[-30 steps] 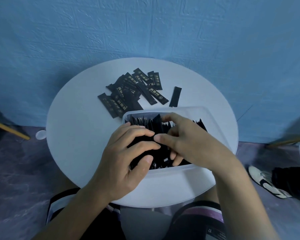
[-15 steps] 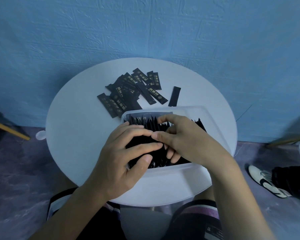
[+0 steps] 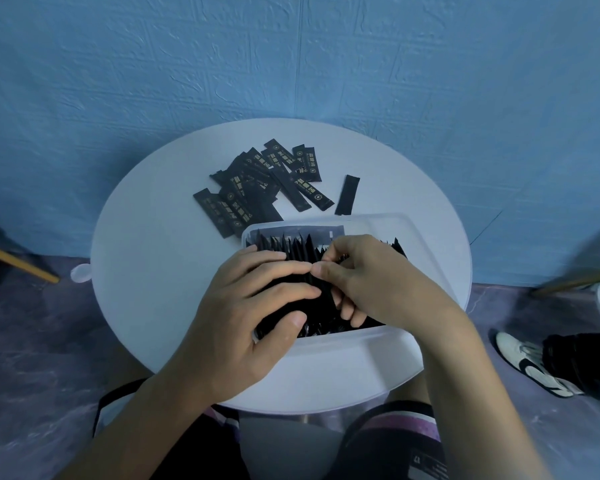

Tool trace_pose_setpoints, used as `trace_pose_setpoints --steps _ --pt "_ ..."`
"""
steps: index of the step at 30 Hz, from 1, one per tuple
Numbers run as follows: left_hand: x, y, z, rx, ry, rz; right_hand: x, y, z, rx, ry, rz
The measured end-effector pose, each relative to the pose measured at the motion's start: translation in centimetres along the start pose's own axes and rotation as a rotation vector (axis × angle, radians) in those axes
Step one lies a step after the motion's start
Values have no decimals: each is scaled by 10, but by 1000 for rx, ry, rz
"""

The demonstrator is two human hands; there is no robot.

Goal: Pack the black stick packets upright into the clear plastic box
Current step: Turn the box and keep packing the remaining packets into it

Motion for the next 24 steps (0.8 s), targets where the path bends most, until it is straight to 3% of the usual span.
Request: trace_pose_setpoints --steps 6,16,24 --pt "-1 0 1 6 0 -6 7 -13 9 61 -224 -116" --pt "0 -1 1 7 -31 -33 8 -6 16 54 -305 -137" --pt "0 -1 2 11 -38 -40 4 -15 5 34 -147 -12"
Point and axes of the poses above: each hand's wrist, its own y-axis towards the middle knuckle, its own x-axis out of the back of the hand, z = x × y, the point moved 10 cm from there along y, towards the middle knuckle, and after that the axes turned 1 degree about z, right-handed, at the moved point
